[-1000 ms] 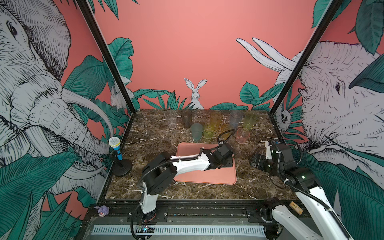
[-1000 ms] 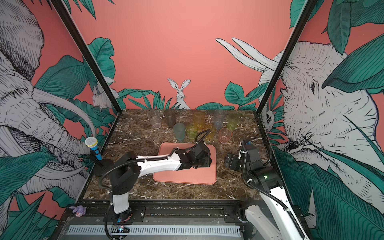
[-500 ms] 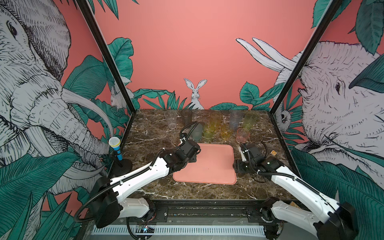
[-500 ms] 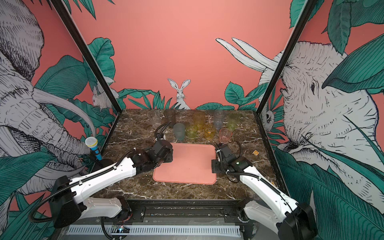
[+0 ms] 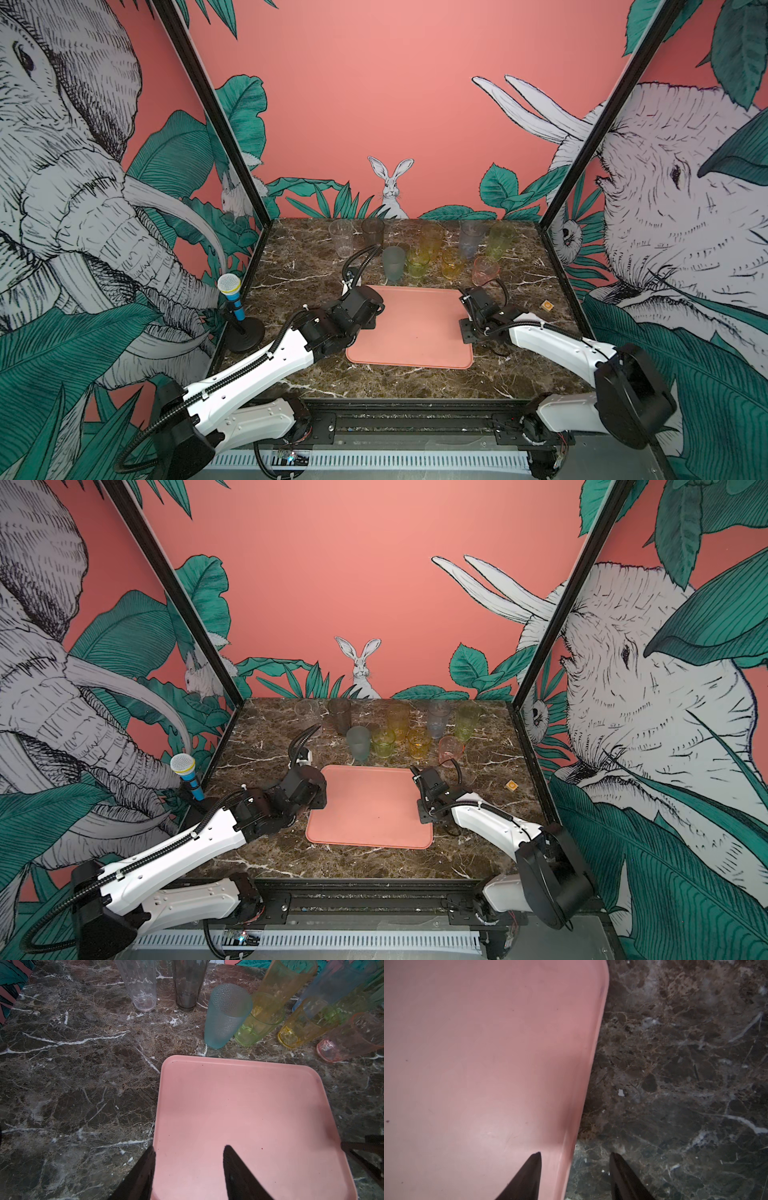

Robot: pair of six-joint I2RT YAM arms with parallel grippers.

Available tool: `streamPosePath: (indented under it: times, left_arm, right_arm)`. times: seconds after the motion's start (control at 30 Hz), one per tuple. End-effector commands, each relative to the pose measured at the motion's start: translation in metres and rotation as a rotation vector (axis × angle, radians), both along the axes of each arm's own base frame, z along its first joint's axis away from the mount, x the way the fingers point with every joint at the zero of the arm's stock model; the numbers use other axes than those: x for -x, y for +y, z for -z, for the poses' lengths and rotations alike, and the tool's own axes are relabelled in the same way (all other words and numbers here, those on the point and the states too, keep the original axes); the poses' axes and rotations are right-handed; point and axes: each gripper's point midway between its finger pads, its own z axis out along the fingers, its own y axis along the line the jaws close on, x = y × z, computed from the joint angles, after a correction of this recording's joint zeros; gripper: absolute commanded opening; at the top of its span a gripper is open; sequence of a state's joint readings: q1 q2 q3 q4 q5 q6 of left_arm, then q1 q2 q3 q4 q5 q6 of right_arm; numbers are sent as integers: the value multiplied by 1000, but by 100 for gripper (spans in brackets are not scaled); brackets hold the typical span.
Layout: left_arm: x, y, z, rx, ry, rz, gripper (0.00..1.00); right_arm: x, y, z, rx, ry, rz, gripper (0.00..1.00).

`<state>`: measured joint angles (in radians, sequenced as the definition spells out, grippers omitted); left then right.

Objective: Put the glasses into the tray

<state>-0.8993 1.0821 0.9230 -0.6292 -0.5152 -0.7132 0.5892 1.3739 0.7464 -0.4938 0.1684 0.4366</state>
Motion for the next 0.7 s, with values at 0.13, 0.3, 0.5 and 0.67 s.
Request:
streamPosePath:
  times: [0.13, 0.3, 0.5, 0.67]
  left_arm:
    - [6, 10, 6, -2, 5, -6, 54]
    - [9, 14, 6, 8, 1, -10, 54]
    - [10, 16, 8, 15, -2, -16, 54]
    - [11, 16, 8, 16, -3, -16, 54]
  right_arm:
    - [-11, 4, 12, 32, -5, -14, 47]
    - [-12, 1, 20, 62, 21, 18, 38]
    - [-9, 5, 27, 50, 45, 3, 26]
    - [-6, 5, 29, 51, 67, -8, 17]
